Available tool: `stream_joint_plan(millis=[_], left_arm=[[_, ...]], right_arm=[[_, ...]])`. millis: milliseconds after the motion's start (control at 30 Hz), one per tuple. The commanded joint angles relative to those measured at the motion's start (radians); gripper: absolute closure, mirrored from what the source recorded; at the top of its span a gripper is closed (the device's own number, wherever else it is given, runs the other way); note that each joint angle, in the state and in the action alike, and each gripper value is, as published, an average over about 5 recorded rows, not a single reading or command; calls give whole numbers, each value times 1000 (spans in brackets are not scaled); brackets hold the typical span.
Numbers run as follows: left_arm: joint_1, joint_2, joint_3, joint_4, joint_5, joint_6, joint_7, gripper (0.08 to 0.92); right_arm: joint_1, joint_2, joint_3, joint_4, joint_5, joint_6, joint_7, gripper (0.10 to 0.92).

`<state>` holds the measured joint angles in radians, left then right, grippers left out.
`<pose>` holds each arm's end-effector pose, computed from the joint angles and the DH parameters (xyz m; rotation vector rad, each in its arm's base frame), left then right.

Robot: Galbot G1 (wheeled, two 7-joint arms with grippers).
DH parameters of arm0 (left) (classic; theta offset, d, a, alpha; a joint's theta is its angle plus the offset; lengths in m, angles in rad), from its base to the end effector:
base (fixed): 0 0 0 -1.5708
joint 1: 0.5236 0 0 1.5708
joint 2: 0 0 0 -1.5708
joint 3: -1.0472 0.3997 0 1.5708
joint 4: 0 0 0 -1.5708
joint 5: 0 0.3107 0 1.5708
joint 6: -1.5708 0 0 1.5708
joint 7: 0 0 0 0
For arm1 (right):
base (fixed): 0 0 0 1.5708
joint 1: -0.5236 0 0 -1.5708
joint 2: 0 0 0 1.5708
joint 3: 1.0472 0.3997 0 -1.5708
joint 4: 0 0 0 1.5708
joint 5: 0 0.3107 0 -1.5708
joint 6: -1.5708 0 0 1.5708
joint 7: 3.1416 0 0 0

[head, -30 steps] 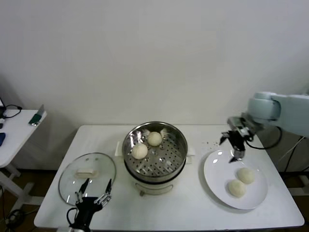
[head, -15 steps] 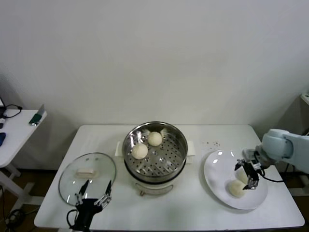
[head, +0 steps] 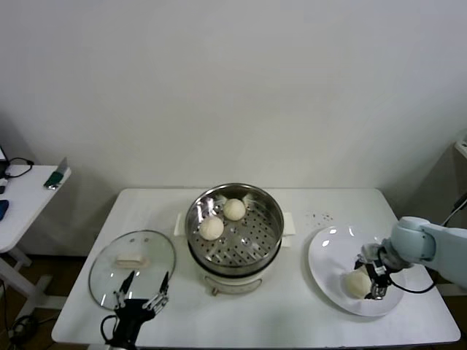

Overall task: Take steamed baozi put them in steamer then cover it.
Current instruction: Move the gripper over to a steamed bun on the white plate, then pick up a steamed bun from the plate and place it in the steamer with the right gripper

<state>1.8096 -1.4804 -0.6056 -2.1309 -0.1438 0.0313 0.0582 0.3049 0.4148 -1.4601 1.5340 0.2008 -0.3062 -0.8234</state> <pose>0.0297 0.0427 -0.3488 -0.0510 -2.9132 0.0417 0.3888 -0.2617 -0.2140 1.2097 -1.2958 1.2545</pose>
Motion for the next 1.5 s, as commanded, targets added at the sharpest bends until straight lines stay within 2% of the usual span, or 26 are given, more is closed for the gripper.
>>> stream_joint_plan(millis=[33, 233, 400, 567, 733, 967, 1167, 1500], left_arm=[[1, 2, -1, -1, 1, 1, 0, 177], [2, 2, 0, -3, 3, -1, -1, 177], [7, 0, 2, -9, 9, -3, 0, 177], [17, 1, -1, -23, 14, -3, 0, 177], [26, 3, -7, -33, 17, -3, 1, 177], [31, 5, -12, -40, 18, -1, 1, 177], [30, 7, -16, -39, 15, -1, 1, 177], [27, 13, -27, -37, 1, -2, 1, 177]], right_arm=[[-78, -14, 65, 0, -29, -15, 13, 223], [-50, -13, 70, 10, -35, 0, 8, 310], [75, 2, 2, 28, -33, 39, -25, 321], [337, 46, -168, 44, -22, 132, -75, 321], [674, 165, -363, 33, 57, 352, -142, 321], [912, 383, -366, 25, 142, 725, -184, 321], [912, 516, -232, 121, 78, 808, -179, 321], [662, 694, -149, 123, -75, 764, -123, 321]])
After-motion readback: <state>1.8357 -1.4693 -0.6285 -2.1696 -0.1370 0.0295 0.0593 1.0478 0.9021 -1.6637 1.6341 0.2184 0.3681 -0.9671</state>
